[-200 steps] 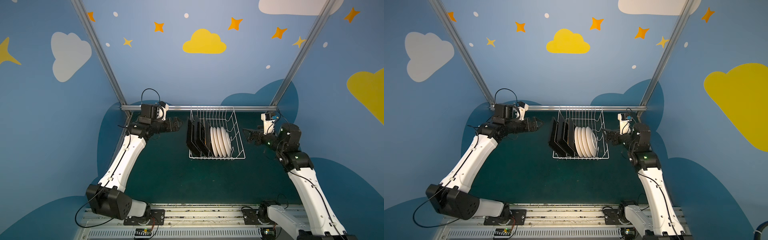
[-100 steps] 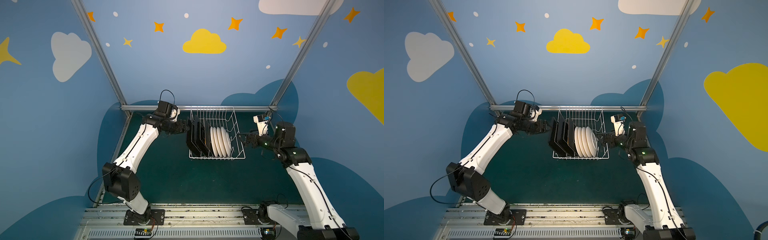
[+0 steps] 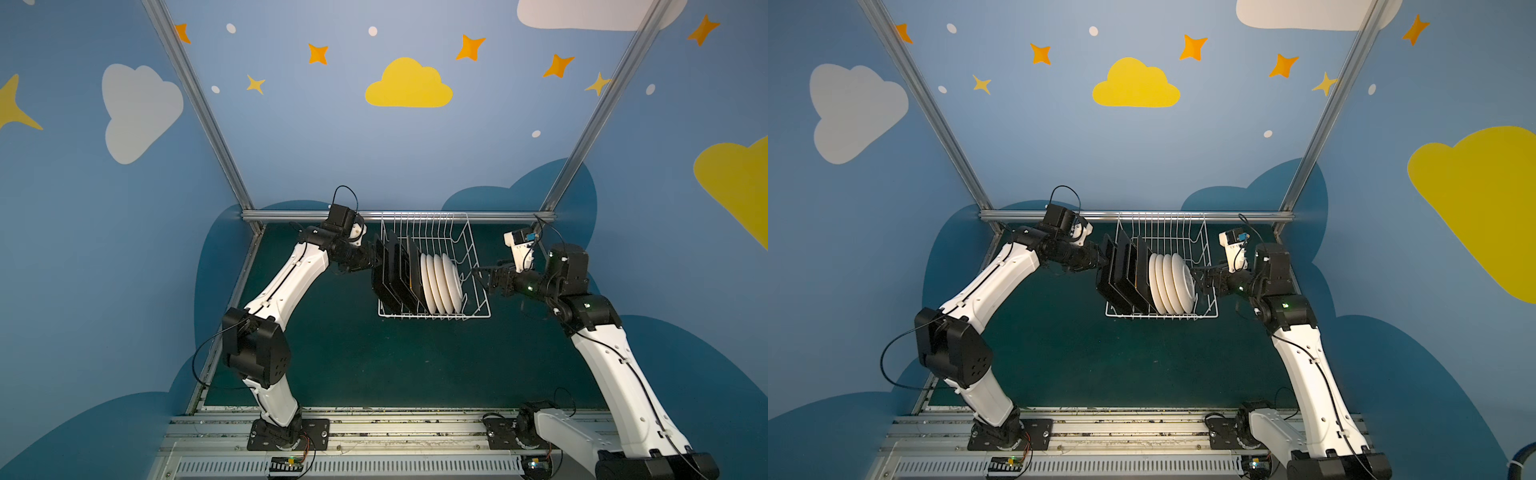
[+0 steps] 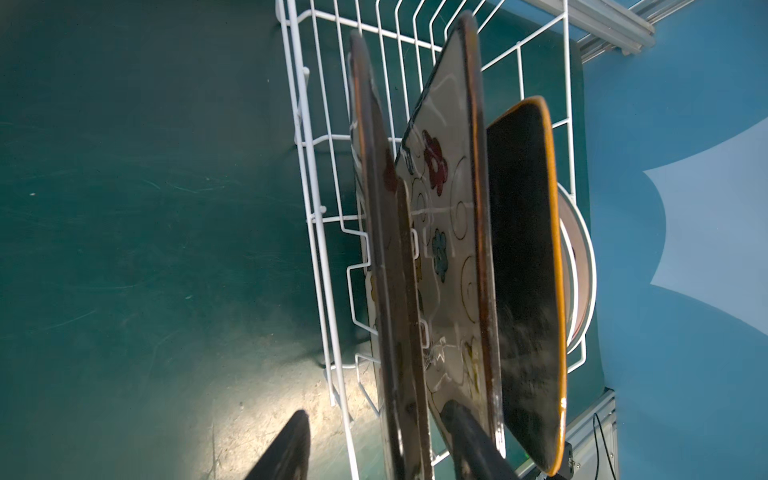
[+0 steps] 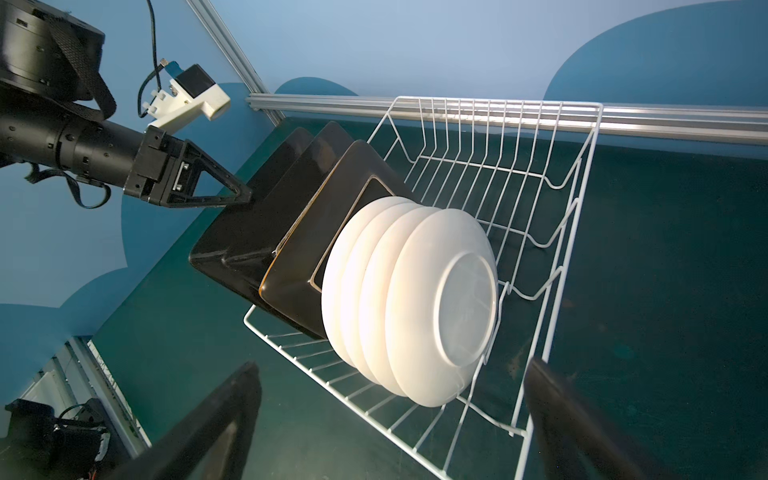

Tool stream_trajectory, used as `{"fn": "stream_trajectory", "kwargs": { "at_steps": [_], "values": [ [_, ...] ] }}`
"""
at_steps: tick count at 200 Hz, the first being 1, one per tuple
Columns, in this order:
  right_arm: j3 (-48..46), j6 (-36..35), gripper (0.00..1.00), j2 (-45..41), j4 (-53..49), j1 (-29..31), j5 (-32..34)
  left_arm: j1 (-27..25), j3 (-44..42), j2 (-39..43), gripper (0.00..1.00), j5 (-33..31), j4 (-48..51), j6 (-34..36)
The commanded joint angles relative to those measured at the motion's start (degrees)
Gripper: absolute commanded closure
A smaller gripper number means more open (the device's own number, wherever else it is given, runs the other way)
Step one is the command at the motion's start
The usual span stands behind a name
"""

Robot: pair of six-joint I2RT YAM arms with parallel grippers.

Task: Unload the plates from the dish rack
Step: 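Close the left gripper on the flowered square plate's edge while the right gripper waits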

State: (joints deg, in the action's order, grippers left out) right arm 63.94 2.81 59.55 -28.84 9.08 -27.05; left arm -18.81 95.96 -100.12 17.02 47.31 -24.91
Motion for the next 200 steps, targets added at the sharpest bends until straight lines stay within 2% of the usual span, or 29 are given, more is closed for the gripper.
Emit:
{"fn": "stream_trajectory", "kwargs": {
  "at_steps": [1, 114, 162, 200],
  "values": [
    [-0.23, 0.47, 0.02, 0.11, 0.72, 0.41, -0.26, -0.25, 1.33, -1.72, 0.48, 0.3, -0.37, -1.08],
    [-0.85, 0.77, 0.02, 0.21, 1.51, 0.98, 0.81, -0.97, 1.42, -5.37, 0.6, 0.73, -1.25, -3.31],
    [-1.29, 0.87, 0.02, 0.13, 2.1, 0.96, 1.64, -1.18, 1.85, -6.23, 0.69, 0.13, -0.31, -4.52],
    [-1.77, 1.06, 0.02, 0.06, 2.73, 1.03, 2.14, -1.4, 2.21, -6.93, 0.71, 0.81, 0.24, -5.61]
  ]
}}
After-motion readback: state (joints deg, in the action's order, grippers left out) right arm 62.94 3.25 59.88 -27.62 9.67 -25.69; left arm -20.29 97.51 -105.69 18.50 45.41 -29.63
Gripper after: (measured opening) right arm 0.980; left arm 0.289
